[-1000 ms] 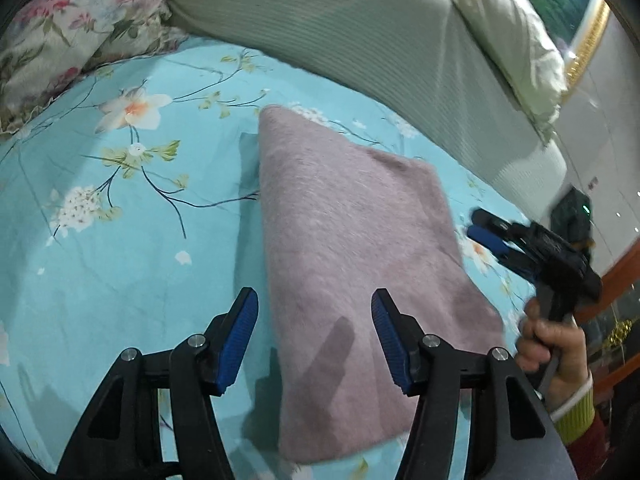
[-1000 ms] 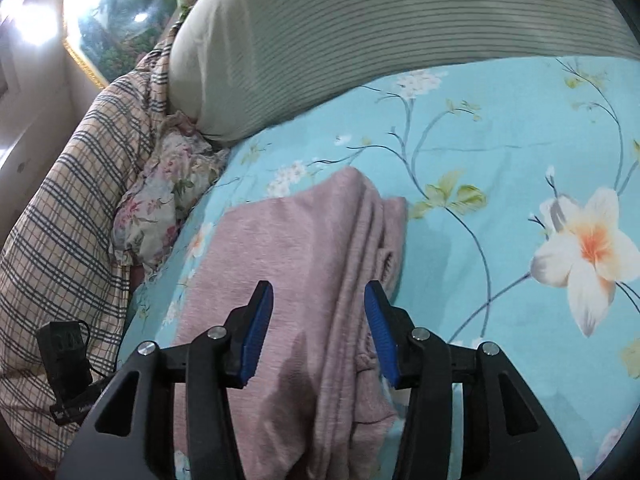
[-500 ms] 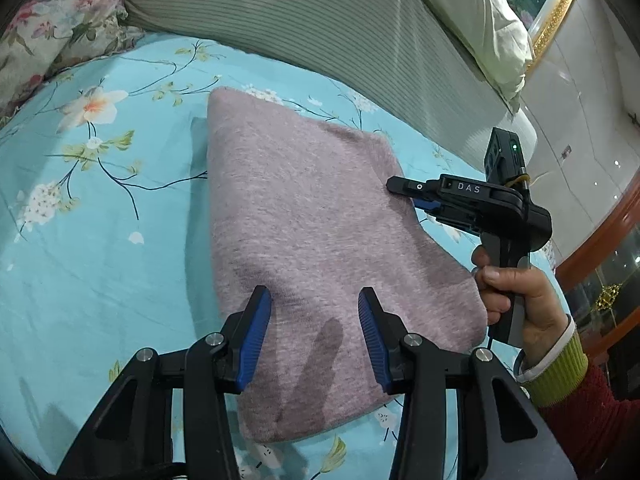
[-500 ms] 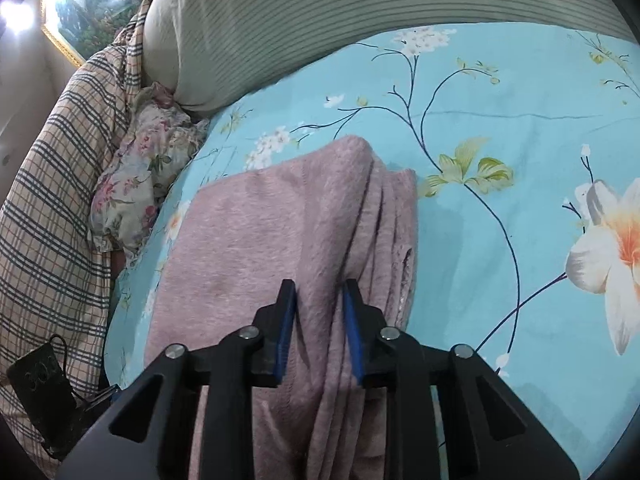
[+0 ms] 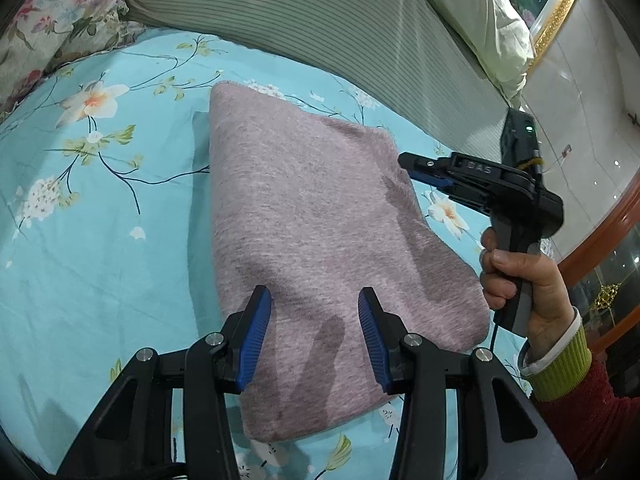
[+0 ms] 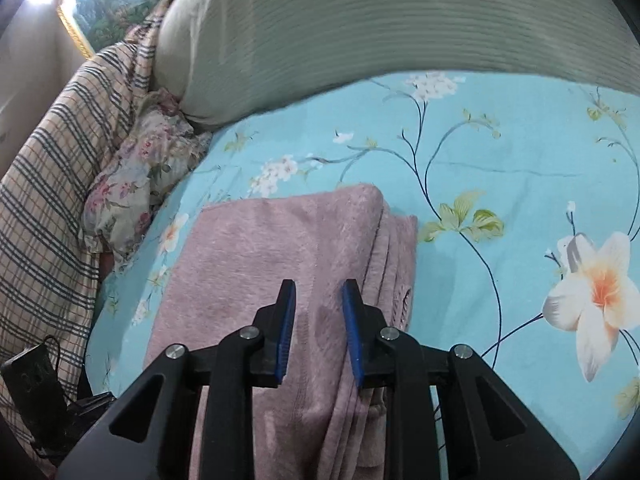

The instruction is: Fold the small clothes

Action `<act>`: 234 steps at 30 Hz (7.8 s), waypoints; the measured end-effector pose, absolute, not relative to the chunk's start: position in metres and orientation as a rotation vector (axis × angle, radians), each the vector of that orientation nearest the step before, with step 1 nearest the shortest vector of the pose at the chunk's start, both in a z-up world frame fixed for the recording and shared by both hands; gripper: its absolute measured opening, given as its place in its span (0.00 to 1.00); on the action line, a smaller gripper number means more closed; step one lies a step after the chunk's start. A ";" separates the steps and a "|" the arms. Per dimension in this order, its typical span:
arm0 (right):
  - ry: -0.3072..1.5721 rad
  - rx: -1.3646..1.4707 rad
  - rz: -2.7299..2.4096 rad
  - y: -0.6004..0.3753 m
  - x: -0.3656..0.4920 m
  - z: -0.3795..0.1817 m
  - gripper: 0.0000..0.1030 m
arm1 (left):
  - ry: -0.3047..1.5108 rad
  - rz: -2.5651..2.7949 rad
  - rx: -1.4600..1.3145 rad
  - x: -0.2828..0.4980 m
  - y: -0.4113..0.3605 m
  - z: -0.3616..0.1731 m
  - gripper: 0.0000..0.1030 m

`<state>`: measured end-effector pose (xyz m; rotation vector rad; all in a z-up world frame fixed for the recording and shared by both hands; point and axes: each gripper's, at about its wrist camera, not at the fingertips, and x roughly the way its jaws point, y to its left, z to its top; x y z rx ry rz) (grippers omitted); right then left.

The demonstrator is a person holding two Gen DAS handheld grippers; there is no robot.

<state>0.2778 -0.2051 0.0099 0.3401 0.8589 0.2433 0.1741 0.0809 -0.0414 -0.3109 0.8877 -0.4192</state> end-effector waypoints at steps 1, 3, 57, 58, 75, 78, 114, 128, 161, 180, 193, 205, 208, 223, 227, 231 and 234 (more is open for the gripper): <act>0.861 0.345 0.236 -0.207 0.279 0.007 0.25 | 0.888 -0.419 -0.313 0.174 0.081 -0.041 0.44; 0.864 0.369 0.220 -0.212 0.279 0.004 0.25 | 0.887 -0.415 -0.312 0.172 0.082 -0.040 0.44; 0.753 0.427 0.174 -0.223 0.134 0.033 0.09 | 0.867 -0.464 -0.238 0.136 0.065 -0.027 0.41; 0.743 0.437 0.197 -0.218 0.144 0.038 0.09 | 0.852 -0.451 -0.245 0.142 0.066 -0.021 0.42; 0.841 0.480 0.112 -0.217 0.264 -0.037 0.00 | 0.940 -0.225 -0.218 0.268 0.057 -0.057 0.04; 0.833 0.510 0.129 -0.220 0.258 -0.033 0.00 | 0.931 -0.241 -0.242 0.255 0.061 -0.050 0.04; 0.879 0.285 0.130 -0.172 0.094 -0.045 0.08 | 0.934 -0.319 -0.204 0.128 0.061 -0.073 0.10; 0.855 0.287 0.115 -0.180 0.081 -0.045 0.52 | 0.928 -0.303 -0.189 0.122 0.056 -0.074 0.10; 0.821 0.225 0.141 -0.178 0.023 -0.046 0.66 | 0.966 -0.103 -0.115 0.055 0.074 -0.068 0.81; 0.879 0.156 0.196 -0.163 0.006 -0.033 0.78 | 0.931 0.025 0.120 0.046 0.057 -0.028 0.81; 0.858 0.109 0.218 -0.148 0.029 -0.018 0.85 | 0.865 0.051 0.109 0.075 0.059 -0.009 0.83; 0.858 0.120 0.225 -0.144 0.054 -0.018 0.85 | 0.869 0.039 0.105 0.103 0.057 -0.013 0.83; 0.864 0.129 0.231 -0.146 0.062 -0.019 0.85 | 0.874 0.038 0.104 0.110 0.056 -0.016 0.83; 0.883 0.193 0.218 -0.159 0.107 -0.025 0.85 | 0.891 0.024 0.114 0.146 0.052 -0.021 0.83; 0.879 0.200 0.224 -0.161 0.119 -0.023 0.85 | 0.895 0.021 0.117 0.155 0.048 -0.022 0.83; 0.842 0.211 0.231 -0.166 0.135 -0.018 0.85 | 0.896 0.014 0.119 0.167 0.045 -0.023 0.83; 0.826 0.255 0.227 -0.176 0.158 -0.016 0.85 | 0.901 -0.003 0.096 0.178 0.047 -0.024 0.83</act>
